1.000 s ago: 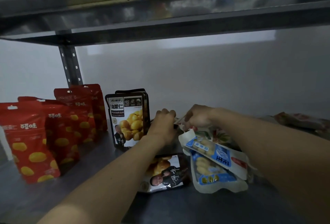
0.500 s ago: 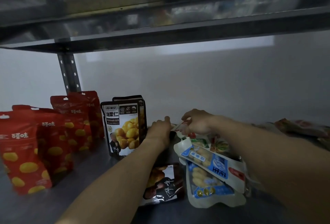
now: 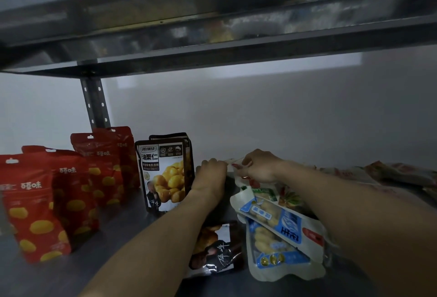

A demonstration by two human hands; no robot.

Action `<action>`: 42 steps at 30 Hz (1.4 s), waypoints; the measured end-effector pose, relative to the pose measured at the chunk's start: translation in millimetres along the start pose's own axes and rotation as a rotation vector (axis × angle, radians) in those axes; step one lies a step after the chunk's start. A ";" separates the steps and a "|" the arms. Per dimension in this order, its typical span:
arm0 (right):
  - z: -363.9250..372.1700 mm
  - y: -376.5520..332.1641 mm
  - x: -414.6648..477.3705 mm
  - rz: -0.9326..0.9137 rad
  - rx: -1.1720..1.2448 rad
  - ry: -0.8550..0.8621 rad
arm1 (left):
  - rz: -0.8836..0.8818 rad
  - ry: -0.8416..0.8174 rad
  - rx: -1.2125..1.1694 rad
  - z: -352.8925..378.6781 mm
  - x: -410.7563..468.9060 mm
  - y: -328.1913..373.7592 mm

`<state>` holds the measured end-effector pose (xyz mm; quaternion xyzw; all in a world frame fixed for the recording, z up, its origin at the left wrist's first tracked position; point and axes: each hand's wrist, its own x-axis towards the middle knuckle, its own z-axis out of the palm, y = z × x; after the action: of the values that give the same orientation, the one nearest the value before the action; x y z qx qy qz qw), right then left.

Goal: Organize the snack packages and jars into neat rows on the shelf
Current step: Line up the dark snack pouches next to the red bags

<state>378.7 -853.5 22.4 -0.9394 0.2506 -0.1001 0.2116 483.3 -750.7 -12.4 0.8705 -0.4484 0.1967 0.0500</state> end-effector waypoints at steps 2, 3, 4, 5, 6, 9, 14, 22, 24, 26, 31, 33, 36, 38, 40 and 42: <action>1.7 0.0 0.1 0.013 0.022 0.006 | 0.019 0.035 0.044 -1.2 -0.2 0.6; 2.1 -0.4 -0.1 0.023 0.046 0.024 | 0.024 0.059 0.066 -1.8 -0.4 1.0; 2.3 -0.8 0.2 0.035 0.097 0.056 | 0.025 0.085 0.083 -2.6 -0.7 1.7; 1.8 -0.9 1.0 0.051 0.177 0.088 | 0.025 0.118 0.091 -4.2 -1.2 2.3; 1.0 -1.0 2.5 0.065 0.282 0.115 | 0.025 0.151 0.085 -6.6 -1.5 3.4; -1.3 -3.7 2.7 0.121 0.678 0.127 | 0.057 0.240 0.007 -17.1 -3.9 7.5; -9.4 -14.9 -3.3 0.111 1.155 0.162 | 0.266 0.384 -0.132 -30.9 -9.9 14.5; -23.2 -18.6 -21.0 0.144 1.204 0.332 | 0.310 0.501 -0.586 -50.3 -32.7 14.4; -25.1 -19.9 -29.5 0.128 1.192 0.366 | 0.249 0.510 -0.630 -54.0 -39.2 7.0; -25.0 -23.6 -40.0 0.106 1.202 0.393 | 0.209 0.467 -0.603 -53.6 -45.6 -2.8; -18.4 -45.1 -70.7 0.066 1.119 0.424 | 0.229 0.332 -0.637 -53.8 -71.2 -26.1; -13.7 -58.2 -85.1 0.081 1.103 0.466 | 0.240 0.276 -0.671 -55.3 -84.6 -35.8; -4.4 -79.6 -106.4 0.074 1.103 0.516 | 0.264 0.230 -0.723 -59.5 -109.0 -50.8; 3.1 -92.3 -118.1 0.093 1.124 0.537 | 0.293 0.154 -0.742 -61.4 -124.3 -61.2; 9.4 -103.5 -128.8 0.112 1.127 0.555 | 0.308 0.011 -0.735 -61.2 -135.8 -71.4; 14.4 -111.7 -137.3 0.113 1.134 0.571 | 0.316 -0.150 -0.721 -59.2 -143.1 -79.4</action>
<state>313.4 -690.4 48.3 -0.6030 0.2545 -0.4522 0.6060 454.7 -579.1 -6.4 0.7293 -0.6195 -0.0321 0.2887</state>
